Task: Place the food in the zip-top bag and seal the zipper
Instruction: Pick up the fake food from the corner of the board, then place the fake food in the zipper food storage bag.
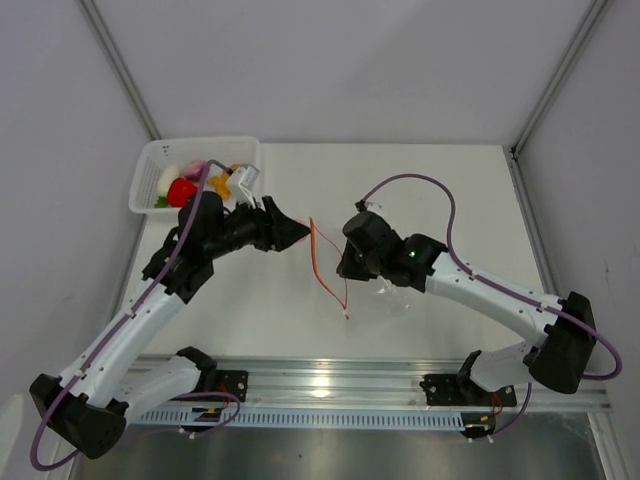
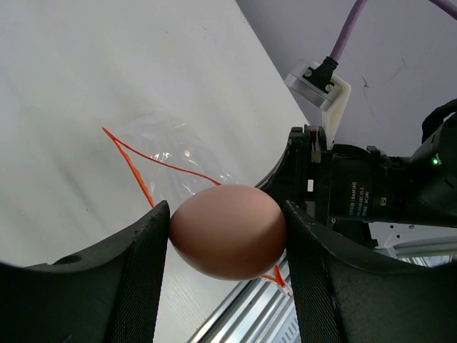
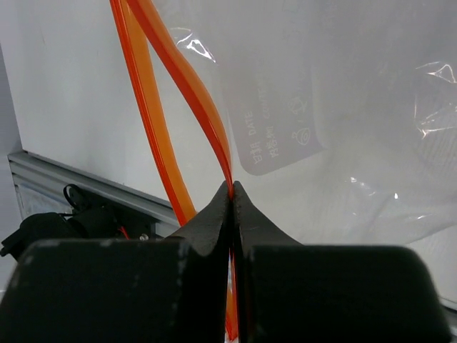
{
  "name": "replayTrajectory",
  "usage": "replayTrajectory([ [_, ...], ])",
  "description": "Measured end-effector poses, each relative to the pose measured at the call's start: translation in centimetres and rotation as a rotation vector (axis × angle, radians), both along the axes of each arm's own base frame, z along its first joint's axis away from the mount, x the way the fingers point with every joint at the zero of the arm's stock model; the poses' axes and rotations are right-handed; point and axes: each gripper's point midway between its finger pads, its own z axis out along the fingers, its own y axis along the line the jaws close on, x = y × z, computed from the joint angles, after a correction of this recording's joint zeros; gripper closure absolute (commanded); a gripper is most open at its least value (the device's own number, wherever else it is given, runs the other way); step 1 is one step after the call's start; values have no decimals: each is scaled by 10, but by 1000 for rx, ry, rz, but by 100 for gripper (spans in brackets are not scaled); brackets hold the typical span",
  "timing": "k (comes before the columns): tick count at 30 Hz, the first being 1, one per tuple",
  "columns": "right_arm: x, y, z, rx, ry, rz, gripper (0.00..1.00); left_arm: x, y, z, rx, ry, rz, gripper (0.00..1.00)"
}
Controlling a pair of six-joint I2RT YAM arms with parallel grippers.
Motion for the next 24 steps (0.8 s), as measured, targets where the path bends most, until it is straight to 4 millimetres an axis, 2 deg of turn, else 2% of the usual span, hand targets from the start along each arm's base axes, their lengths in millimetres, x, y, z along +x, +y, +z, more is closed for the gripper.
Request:
replayTrajectory([
  [9,-4,-7,17,52,-30,-23,100,-14,-20,-3,-2,0,-77,99],
  [17,-4,-4,24,79,-37,-19,100,-17,-32,-13,26,14,-84,99],
  [24,-6,3,41,149,-50,-6,100,-12,-40,-27,55,46,-70,97],
])
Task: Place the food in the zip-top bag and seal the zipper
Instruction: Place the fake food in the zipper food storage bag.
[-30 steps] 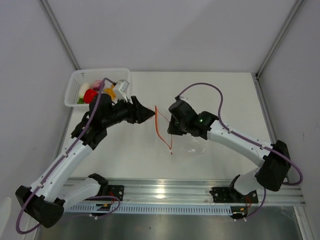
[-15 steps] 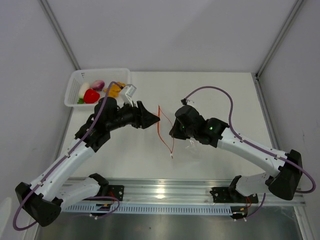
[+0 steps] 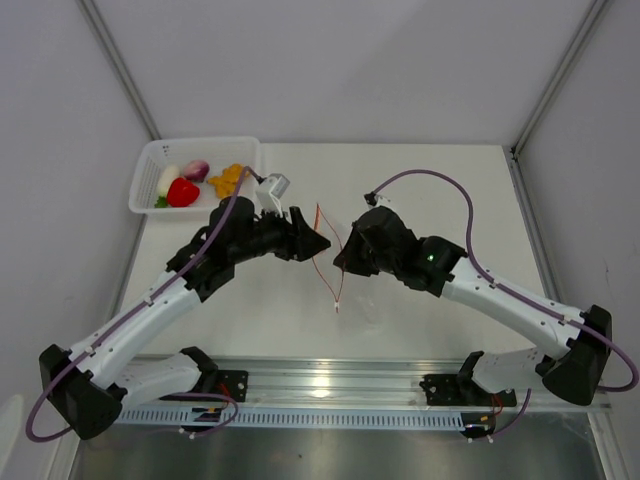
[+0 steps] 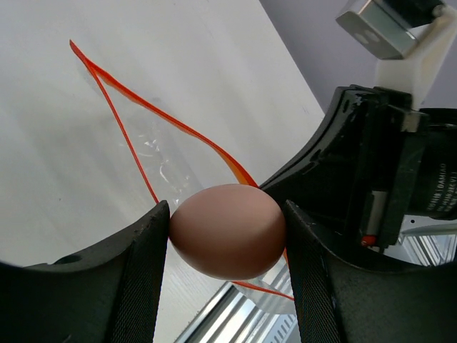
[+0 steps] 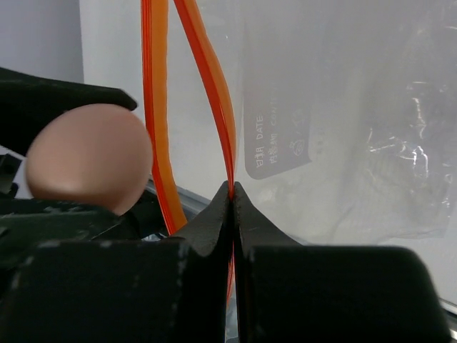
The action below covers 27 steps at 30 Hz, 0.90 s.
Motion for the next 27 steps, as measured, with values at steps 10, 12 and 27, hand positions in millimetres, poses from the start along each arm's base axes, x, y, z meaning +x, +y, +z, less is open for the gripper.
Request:
replayTrajectory([
  [10,-5,7,15,69,-2,34,100,5,-10,-6,-15,-8,-24,90],
  [12,-6,9,16,77,0,37,100,5,-12,-5,-21,-11,-32,89],
  [27,-7,12,14,96,14,48,100,4,-16,2,-54,-43,-52,82],
])
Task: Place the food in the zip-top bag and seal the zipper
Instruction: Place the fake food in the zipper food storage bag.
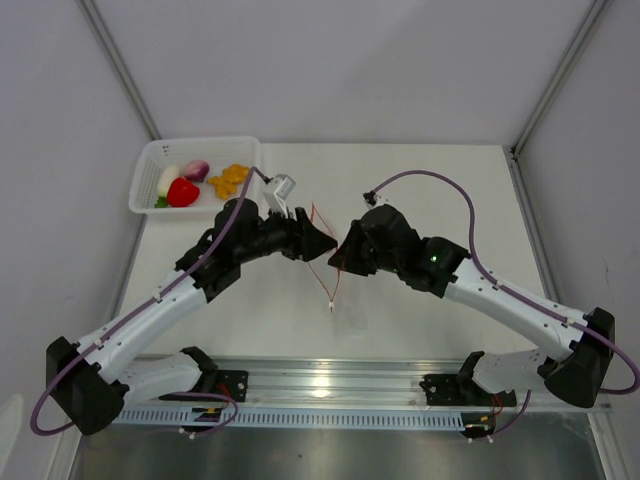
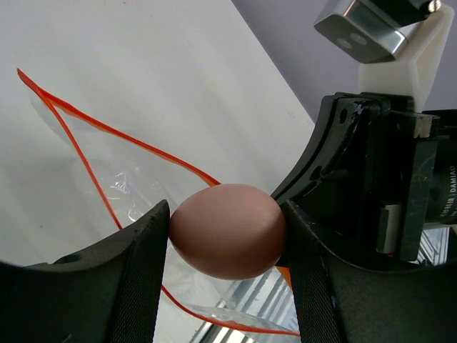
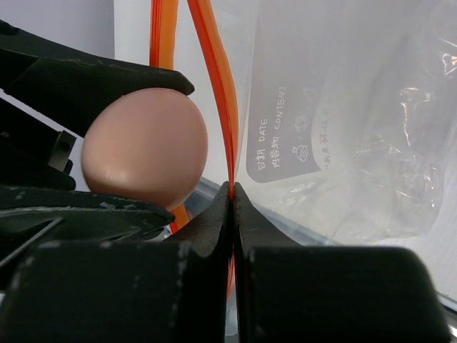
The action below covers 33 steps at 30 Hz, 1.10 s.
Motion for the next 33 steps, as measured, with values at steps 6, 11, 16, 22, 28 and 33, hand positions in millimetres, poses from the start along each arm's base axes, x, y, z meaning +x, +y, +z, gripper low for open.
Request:
replayTrajectory([
  [6,0,-2,1,4,0,-5,100,0,-1,-14,16,22,-4,71],
  [11,-2,-4,6,16,-9,-6,100,2,1,-26,37,40,12,56],
  [16,-3,-7,14,34,-23,-8,100,2,3,-32,49,48,22,23],
  [22,-4,-9,9,25,-14,-9,100,6,6,-31,57,30,40,0],
  [28,-3,-12,1,11,-5,-16,100,3,9,-21,41,-1,42,1],
  [33,2,-15,-1,1,-11,-33,100,7,20,-20,67,-13,108,0],
])
